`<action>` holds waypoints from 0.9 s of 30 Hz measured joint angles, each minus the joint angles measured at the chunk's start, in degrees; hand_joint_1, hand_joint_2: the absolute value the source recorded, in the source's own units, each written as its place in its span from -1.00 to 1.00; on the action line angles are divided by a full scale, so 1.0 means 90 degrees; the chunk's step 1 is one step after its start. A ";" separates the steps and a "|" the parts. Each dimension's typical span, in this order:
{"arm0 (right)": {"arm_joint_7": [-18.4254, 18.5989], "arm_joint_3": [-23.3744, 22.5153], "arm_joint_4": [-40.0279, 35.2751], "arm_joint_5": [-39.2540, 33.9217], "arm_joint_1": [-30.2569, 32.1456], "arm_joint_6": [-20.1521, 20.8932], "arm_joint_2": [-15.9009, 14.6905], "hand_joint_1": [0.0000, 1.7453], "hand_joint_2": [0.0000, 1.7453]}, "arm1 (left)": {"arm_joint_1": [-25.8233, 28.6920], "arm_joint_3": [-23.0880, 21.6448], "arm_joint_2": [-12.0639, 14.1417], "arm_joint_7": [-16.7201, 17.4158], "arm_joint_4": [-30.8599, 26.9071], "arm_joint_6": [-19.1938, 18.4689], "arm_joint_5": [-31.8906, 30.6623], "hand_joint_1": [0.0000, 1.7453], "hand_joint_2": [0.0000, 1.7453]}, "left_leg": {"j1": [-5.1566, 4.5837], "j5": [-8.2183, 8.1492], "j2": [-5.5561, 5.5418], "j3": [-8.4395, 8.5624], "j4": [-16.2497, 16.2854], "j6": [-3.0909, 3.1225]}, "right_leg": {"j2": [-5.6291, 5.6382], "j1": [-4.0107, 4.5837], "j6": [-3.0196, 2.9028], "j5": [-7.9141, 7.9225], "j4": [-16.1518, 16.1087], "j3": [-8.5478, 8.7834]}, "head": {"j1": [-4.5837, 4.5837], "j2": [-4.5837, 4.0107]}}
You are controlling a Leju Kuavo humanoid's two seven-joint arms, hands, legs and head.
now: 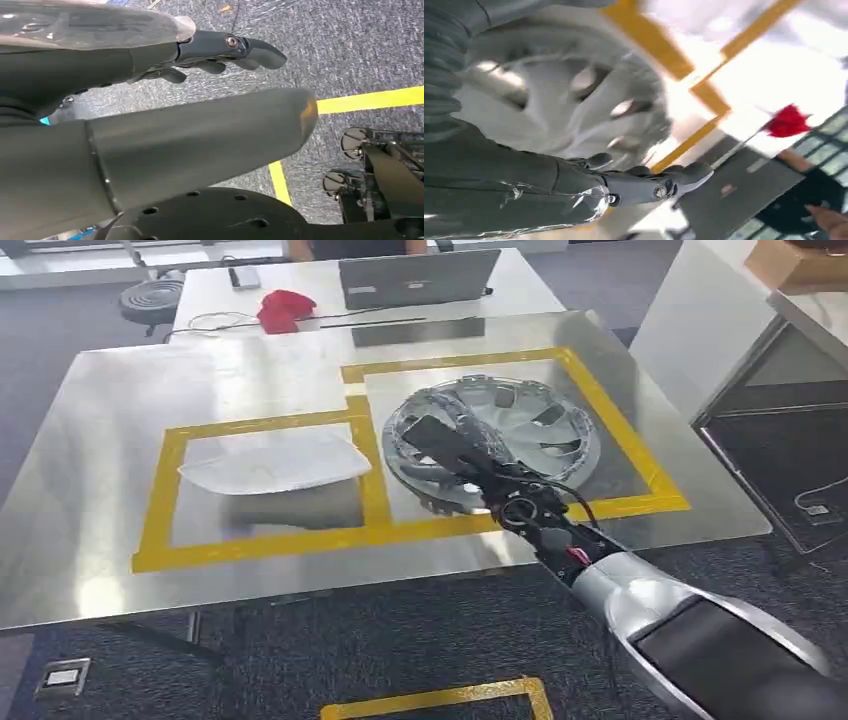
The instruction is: Take the parts from the cabinet and place them on the table.
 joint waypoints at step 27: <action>-0.0998 -0.1126 -0.6004 -0.3147 0.2664 0.1742 -0.1712 -1.00 1.00 | 0.0018 0.0126 0.0024 0.0065 0.0000 0.0092 0.0138 -1.00 -1.00 | -0.0002 -0.0014 0.0005 0.0015 0.0002 0.0008 | 0.0004 -0.0003 0.0004 -0.0004 -0.0013 0.0005 | 0.0002 0.0000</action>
